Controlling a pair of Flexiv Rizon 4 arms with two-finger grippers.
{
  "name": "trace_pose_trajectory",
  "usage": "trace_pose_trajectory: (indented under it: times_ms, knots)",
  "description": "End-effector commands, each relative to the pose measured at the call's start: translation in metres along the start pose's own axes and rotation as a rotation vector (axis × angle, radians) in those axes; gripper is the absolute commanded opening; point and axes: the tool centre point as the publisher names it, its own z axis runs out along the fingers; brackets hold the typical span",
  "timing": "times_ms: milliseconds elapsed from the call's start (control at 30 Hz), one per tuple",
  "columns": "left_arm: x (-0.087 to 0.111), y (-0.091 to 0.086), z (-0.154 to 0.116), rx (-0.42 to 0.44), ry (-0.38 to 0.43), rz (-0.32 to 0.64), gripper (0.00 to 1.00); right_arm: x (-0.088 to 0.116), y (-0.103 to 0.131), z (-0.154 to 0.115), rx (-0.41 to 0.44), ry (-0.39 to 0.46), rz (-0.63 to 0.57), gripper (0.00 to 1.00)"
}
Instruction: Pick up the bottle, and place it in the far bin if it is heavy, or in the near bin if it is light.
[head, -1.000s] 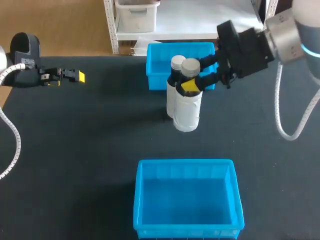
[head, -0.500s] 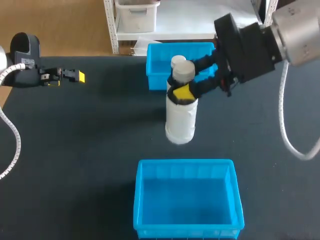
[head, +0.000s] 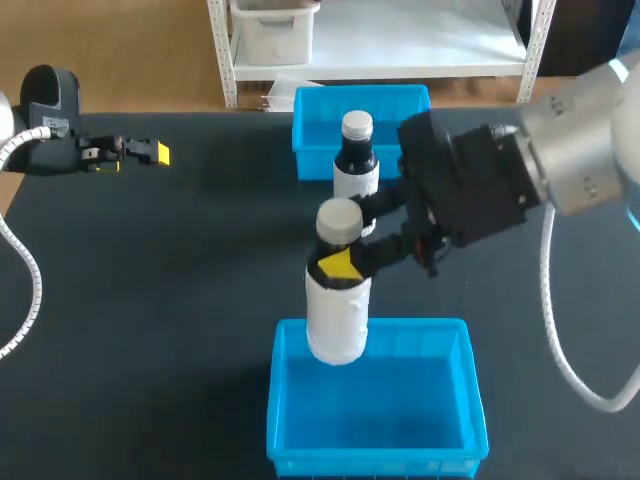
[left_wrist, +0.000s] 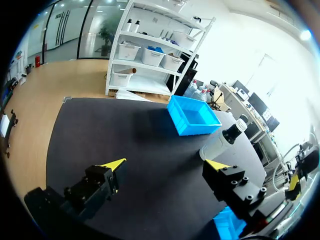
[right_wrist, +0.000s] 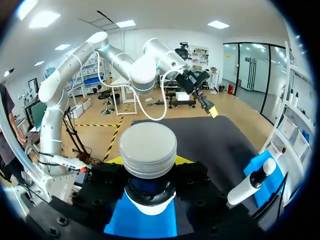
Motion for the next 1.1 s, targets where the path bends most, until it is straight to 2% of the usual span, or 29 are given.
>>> trace_pose_trajectory:
  times_ms: [33, 400, 1100]
  knots:
    - [0.0, 0.0, 0.0, 0.0, 0.0, 0.0, 1.0, 0.008, 0.001, 0.009, -0.005, -0.009, 0.009, 0.0]
    - [0.0, 0.0, 0.0, 0.0, 0.0, 0.0, 1.0, 0.039, 0.015, 0.03, -0.075, 0.007, 0.023, 0.0]
    - [0.0, 0.0, 0.0, 0.0, 0.0, 0.0, 1.0, 0.062, 0.0, 0.05, -0.102, -0.011, 0.005, 0.0]
